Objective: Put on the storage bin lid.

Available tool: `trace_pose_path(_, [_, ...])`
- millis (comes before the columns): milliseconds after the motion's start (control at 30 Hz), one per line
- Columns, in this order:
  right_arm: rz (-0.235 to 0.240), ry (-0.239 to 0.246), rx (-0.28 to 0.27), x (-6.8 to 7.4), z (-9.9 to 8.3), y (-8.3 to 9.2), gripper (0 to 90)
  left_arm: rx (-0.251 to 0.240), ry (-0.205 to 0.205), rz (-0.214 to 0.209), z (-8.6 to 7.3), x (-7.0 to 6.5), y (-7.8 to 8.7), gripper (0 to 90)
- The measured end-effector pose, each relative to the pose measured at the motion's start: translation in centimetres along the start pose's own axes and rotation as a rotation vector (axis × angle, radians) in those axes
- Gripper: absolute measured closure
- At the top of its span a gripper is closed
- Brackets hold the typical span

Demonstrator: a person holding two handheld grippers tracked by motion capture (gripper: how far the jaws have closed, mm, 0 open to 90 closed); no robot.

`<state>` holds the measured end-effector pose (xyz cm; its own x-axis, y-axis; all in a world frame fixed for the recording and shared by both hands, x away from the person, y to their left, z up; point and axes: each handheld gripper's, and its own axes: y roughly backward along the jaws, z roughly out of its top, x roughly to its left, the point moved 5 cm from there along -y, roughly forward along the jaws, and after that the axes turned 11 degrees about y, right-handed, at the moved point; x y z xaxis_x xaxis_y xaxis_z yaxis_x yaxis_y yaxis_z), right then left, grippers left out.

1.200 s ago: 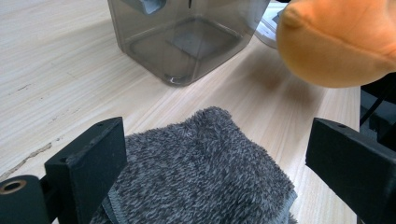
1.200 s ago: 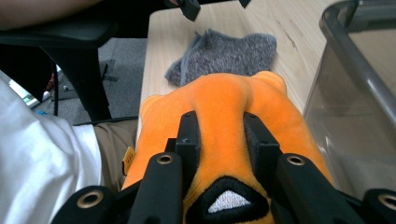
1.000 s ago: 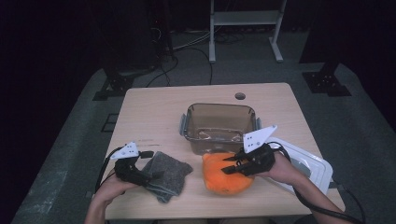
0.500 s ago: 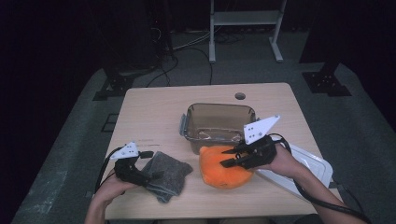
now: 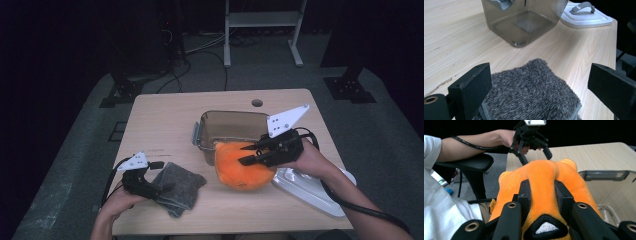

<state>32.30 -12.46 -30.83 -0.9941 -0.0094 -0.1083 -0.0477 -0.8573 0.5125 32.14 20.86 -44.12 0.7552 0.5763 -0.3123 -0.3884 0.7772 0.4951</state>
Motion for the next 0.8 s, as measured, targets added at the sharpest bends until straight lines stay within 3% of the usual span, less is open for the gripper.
trace_pose_path(300, [0.001, 0.007, 0.011, -1.5, 1.7, 0.2, 70.2, -0.006, 0.002, -0.004, 0.2, 0.1, -0.1, 4.5])
trace_pose_path(800, [-0.032, 0.009, 0.022, -4.2, 3.0, 0.9, 70.1, -0.007, -0.005, -0.011, 0.3, 0.1, -0.2, 4.4])
